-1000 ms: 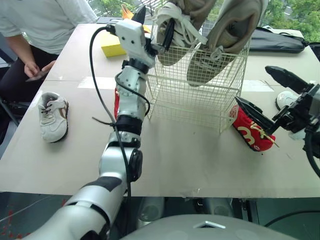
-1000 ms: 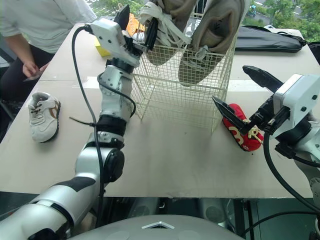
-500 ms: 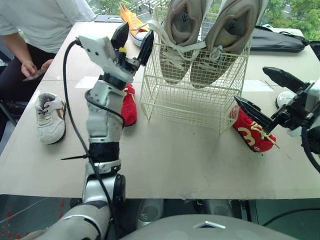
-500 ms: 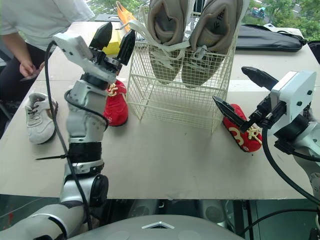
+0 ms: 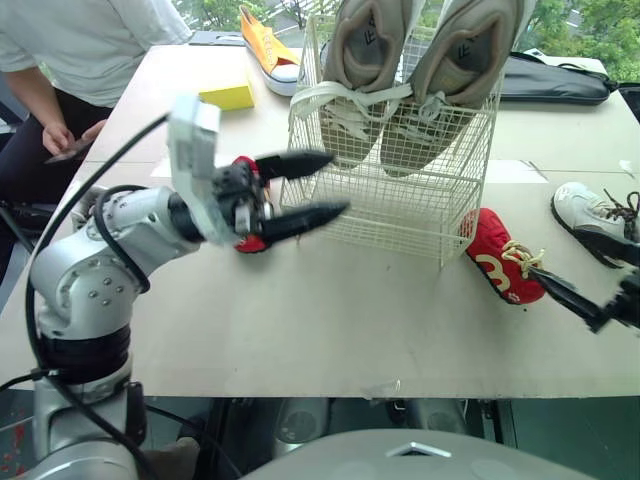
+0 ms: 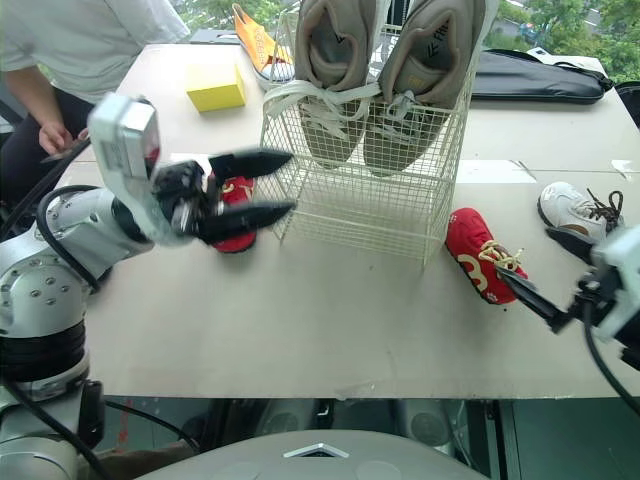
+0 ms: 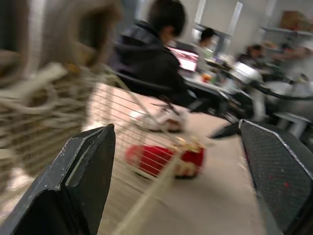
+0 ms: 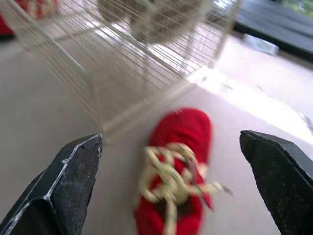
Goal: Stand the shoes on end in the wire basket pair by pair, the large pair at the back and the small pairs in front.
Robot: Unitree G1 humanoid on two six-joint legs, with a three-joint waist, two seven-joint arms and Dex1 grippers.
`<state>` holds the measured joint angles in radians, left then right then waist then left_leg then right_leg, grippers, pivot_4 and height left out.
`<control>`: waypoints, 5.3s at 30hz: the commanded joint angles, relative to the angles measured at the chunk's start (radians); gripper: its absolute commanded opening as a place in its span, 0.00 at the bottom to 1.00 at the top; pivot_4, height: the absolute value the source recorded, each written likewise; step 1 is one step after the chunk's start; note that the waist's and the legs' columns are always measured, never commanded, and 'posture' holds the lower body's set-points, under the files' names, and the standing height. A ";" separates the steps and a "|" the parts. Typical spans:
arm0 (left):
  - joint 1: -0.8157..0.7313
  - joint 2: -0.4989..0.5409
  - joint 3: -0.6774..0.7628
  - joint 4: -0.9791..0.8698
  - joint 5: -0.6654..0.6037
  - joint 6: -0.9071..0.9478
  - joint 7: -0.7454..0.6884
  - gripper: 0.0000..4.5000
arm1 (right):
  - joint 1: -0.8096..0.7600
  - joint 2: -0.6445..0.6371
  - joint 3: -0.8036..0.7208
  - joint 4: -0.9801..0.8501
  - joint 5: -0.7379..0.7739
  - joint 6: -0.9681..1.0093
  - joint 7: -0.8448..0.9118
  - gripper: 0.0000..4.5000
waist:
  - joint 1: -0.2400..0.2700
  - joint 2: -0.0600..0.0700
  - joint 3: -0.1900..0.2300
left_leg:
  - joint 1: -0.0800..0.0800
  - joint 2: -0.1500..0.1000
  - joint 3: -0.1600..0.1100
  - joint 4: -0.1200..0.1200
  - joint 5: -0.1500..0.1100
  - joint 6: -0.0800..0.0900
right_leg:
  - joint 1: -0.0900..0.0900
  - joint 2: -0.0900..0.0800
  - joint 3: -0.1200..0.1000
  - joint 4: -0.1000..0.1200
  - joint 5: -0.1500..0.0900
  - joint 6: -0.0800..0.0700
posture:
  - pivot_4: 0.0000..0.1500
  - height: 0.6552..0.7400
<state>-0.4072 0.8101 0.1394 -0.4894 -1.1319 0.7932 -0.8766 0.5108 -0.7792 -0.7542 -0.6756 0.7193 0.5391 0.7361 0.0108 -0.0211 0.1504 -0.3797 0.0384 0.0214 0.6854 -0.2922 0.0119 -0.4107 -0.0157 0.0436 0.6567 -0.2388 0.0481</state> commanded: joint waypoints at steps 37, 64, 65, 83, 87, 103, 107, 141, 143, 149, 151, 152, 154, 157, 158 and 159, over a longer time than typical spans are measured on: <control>-0.244 -0.154 -0.190 0.017 0.107 0.130 -0.002 1.00 | -0.675 -0.262 0.411 0.847 -0.384 0.299 -0.129 0.88 | -0.019 0.002 0.004 | -0.002 -0.002 0.001 -0.001 -0.002 0.003 | -0.003 0.001 0.003 -0.001 -0.003 -0.001 | 1.00 1.00; -0.662 -0.178 -0.072 0.588 -0.033 0.437 -0.025 1.00 | -0.307 -0.472 -0.219 0.243 -0.365 -0.448 0.524 0.00 | -0.030 0.005 0.008 | -0.001 -0.002 0.000 0.000 -0.002 0.003 | -0.002 0.002 0.003 0.001 -0.004 0.001 | 1.00 1.00; -0.695 -0.169 -0.090 0.608 -0.025 0.459 -0.063 1.00 | -0.333 -0.510 -0.216 0.210 -0.297 -0.406 0.566 0.00 | -0.032 0.006 0.008 | -0.001 -0.002 -0.001 0.000 -0.002 0.003 | -0.002 0.002 0.003 0.001 -0.004 0.001 | 1.00 1.00; -0.855 -0.300 -0.420 0.650 0.215 0.587 -0.296 0.95 | -1.076 -0.603 0.580 0.205 -0.179 -0.522 0.471 0.00 | -0.027 0.004 0.016 | -0.012 -0.003 -0.002 0.001 -0.001 0.002 | -0.014 -0.001 0.003 0.003 -0.004 0.001 | 1.00 1.00; -0.835 -0.310 -0.411 0.628 0.194 0.636 -0.308 0.62 | -1.162 -0.538 0.647 0.212 -0.217 -0.509 0.494 0.00 | -0.024 0.004 0.017 | -0.019 -0.003 -0.002 0.003 0.000 -0.001 | -0.022 -0.001 0.004 0.006 -0.003 0.001 | 1.00 1.00; -0.474 -0.418 -0.015 0.395 0.180 0.300 -0.148 0.11 | -0.897 -0.442 0.226 0.161 0.340 0.490 0.150 0.92 | -0.015 0.002 0.017 | -0.020 0.000 -0.005 0.003 0.001 -0.002 | -0.021 -0.003 0.003 0.007 -0.003 0.001 | 1.00 1.00; -0.384 -0.436 -0.050 0.319 0.264 0.109 -0.167 0.11 | -0.768 -0.311 0.147 0.128 0.816 0.506 -0.236 0.92 | -0.011 0.002 0.016 | -0.018 -0.001 -0.004 0.004 0.001 -0.002 | -0.020 -0.004 0.003 0.007 -0.003 0.001 | 1.00 1.00; -0.285 -0.328 0.009 0.261 0.175 0.127 -0.097 0.83 | -0.849 -0.110 0.461 0.012 1.113 0.132 -0.819 0.00 | -0.028 0.002 0.016 | -0.020 -0.001 -0.005 0.005 -0.001 0.002 | -0.020 -0.001 0.003 0.007 -0.002 0.001 | 1.00 1.00; -0.249 -0.285 0.031 0.217 0.149 0.144 -0.089 0.83 | -0.846 -0.114 0.435 0.013 1.086 0.126 -0.790 0.00 | -0.028 0.002 0.016 | -0.019 0.000 -0.005 0.004 -0.001 0.002 | -0.020 -0.001 0.003 0.007 -0.002 0.001 | 1.00 1.00; -0.011 -0.164 0.119 0.007 0.109 0.091 -0.113 0.83 | -0.884 -0.185 0.378 0.014 0.711 0.082 -0.583 0.00 | -0.023 0.002 0.016 | -0.019 0.001 -0.004 0.003 -0.001 0.002 | -0.020 -0.002 0.003 0.006 -0.003 0.001 | 1.00 1.00; 0.049 -0.165 0.136 -0.037 0.124 0.050 -0.100 0.83 | -0.873 -0.197 0.406 0.007 0.592 0.072 -0.531 0.00 | -0.015 0.002 0.016 | -0.019 0.001 -0.005 0.004 -0.001 0.002 | -0.020 -0.002 0.002 0.006 -0.003 0.001 | 1.00 1.00; 0.078 -0.167 0.145 -0.054 0.135 0.026 -0.094 0.83 | -0.874 -0.190 0.423 0.010 0.544 0.067 -0.523 0.00 | -0.014 0.002 0.016 | -0.019 0.000 -0.005 0.004 -0.001 0.002 | -0.020 -0.002 0.002 0.006 -0.003 0.001 | 1.00 1.00; 0.131 -0.160 0.167 -0.076 0.134 -0.001 -0.094 0.83 | -0.884 -0.166 0.450 0.017 0.480 0.054 -0.503 0.00 | -0.015 0.002 0.016 | -0.018 0.000 -0.004 0.004 -0.001 0.002 | -0.020 -0.002 0.003 0.007 -0.003 0.001 | 1.00 1.00; 0.204 -0.150 0.181 -0.091 0.160 -0.054 -0.101 0.83 | -0.904 -0.148 0.486 0.035 0.360 0.033 -0.467 0.00 | -0.019 0.002 0.016 | -0.018 0.000 -0.004 0.004 -0.001 0.002 | -0.020 -0.002 0.004 0.007 -0.003 0.001 | 1.00 1.00; 0.216 -0.155 0.177 -0.098 0.167 -0.075 -0.096 0.83 | -0.905 -0.144 0.506 0.045 0.288 0.015 -0.455 0.00 | -0.020 0.002 0.016 | -0.018 -0.001 -0.004 0.004 -0.001 0.002 | -0.020 -0.002 0.003 0.007 -0.003 0.001 | 1.00 1.00; 0.224 -0.159 0.172 -0.106 0.166 -0.088 -0.089 0.83 | -0.904 -0.135 0.520 0.054 0.241 0.000 -0.438 0.00 | -0.020 0.002 0.016 | -0.018 -0.001 -0.004 0.004 -0.001 0.002 | -0.020 -0.002 0.003 0.007 -0.003 0.001 | 1.00 1.00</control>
<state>-0.1852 0.6500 0.2918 -0.5438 -0.9627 0.7482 -0.9709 -0.3748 -0.9217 -0.2352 -0.6215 1.0448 0.5869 0.2728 -0.0095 -0.0196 0.1659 -0.3974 0.0377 0.0176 0.6893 -0.2935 0.0140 -0.4307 -0.0173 0.0467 0.6632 -0.2413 0.0489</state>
